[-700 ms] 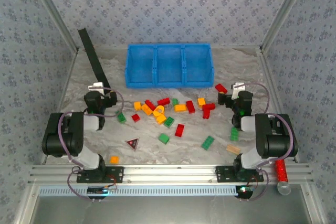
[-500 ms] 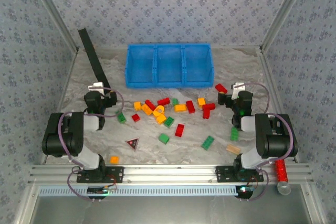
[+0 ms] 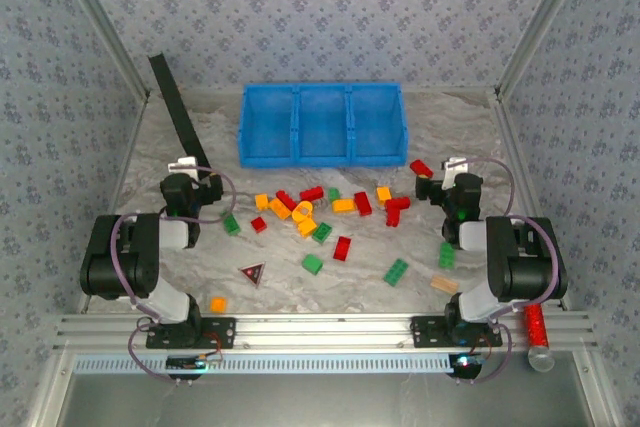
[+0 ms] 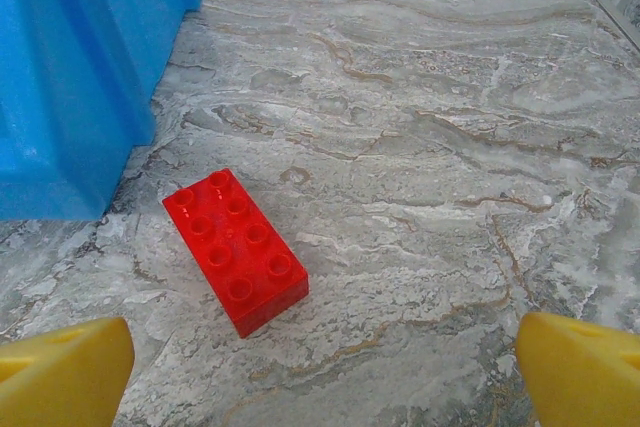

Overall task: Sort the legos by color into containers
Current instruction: Pick up the lego from the middle-right of the table.

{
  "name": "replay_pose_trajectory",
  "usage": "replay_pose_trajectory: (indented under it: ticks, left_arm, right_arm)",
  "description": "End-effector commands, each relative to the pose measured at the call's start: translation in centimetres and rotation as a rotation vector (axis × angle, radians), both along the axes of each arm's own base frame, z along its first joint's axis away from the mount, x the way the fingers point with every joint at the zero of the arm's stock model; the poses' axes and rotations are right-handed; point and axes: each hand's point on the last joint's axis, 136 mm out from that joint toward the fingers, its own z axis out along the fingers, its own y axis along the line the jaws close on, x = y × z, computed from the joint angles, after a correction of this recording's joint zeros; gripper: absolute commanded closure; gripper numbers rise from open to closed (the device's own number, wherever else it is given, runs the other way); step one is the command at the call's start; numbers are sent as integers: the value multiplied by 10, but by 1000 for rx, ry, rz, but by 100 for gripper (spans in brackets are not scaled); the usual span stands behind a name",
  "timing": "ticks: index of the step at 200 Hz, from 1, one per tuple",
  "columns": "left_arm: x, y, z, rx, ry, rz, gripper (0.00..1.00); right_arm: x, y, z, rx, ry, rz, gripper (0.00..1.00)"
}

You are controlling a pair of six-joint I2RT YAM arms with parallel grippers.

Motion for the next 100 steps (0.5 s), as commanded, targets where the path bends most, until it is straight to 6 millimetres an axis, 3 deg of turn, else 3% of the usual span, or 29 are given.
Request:
replay_pose_trajectory:
  ticks: [1, 70, 100]
  left_arm:
    - [5, -5, 13, 7, -47, -30, 0]
    - [6, -5, 13, 3, -47, -31, 0]
    - [6, -6, 21, 10, -52, -28, 0]
  right_arm:
    - [6, -1, 7, 14, -21, 0, 0]
    - [5, 0, 7, 22, -24, 5, 0]
    - [12, 5, 29, 32, 36, 47, 0]
